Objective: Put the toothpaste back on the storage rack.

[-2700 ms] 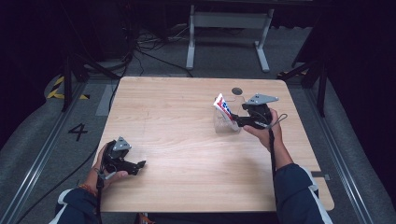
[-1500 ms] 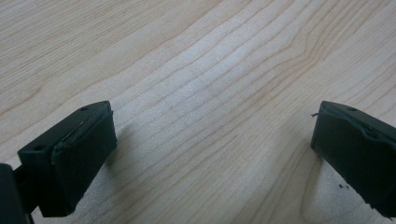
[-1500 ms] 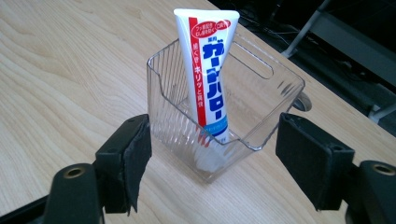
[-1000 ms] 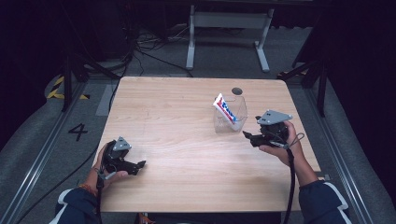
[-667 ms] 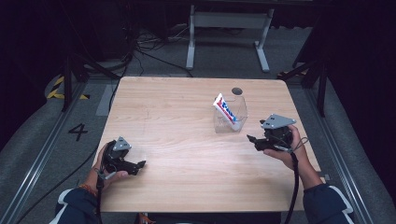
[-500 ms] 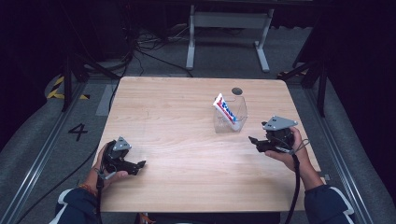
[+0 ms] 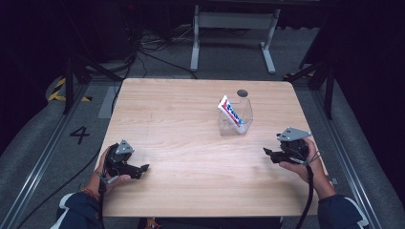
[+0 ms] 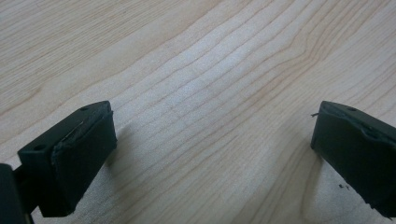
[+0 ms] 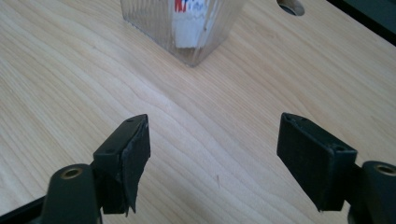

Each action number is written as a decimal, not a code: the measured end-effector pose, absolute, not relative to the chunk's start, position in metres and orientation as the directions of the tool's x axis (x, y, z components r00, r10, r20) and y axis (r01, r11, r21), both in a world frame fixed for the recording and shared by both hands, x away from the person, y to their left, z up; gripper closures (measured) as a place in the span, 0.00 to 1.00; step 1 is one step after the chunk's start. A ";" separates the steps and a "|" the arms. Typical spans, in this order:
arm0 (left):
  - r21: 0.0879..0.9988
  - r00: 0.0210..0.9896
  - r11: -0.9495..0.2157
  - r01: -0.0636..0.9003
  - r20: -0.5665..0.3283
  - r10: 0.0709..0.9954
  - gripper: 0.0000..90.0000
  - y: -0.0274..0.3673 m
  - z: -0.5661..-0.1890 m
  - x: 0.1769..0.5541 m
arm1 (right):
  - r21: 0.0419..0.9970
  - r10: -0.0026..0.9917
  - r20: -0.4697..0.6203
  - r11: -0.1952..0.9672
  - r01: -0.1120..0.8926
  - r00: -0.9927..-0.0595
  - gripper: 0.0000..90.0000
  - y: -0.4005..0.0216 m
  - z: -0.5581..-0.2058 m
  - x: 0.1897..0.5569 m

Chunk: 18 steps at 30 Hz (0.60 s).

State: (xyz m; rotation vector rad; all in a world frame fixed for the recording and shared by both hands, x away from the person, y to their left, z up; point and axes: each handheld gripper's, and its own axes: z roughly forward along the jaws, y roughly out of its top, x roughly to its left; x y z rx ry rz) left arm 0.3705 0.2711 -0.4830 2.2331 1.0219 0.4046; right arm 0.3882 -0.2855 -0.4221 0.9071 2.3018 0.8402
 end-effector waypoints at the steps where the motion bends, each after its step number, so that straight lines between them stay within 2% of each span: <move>1: 0.664 0.651 -0.495 0.560 0.016 0.759 0.01 0.271 -0.483 0.371 | 0.702 0.736 -0.232 0.579 0.413 -0.636 0.29 -0.287 -0.424 0.388; 18: 0.664 0.651 -0.494 0.561 0.015 0.759 0.01 0.271 -0.483 0.371 | 0.706 0.784 -0.158 0.514 0.487 -0.600 0.28 -0.316 -0.456 0.365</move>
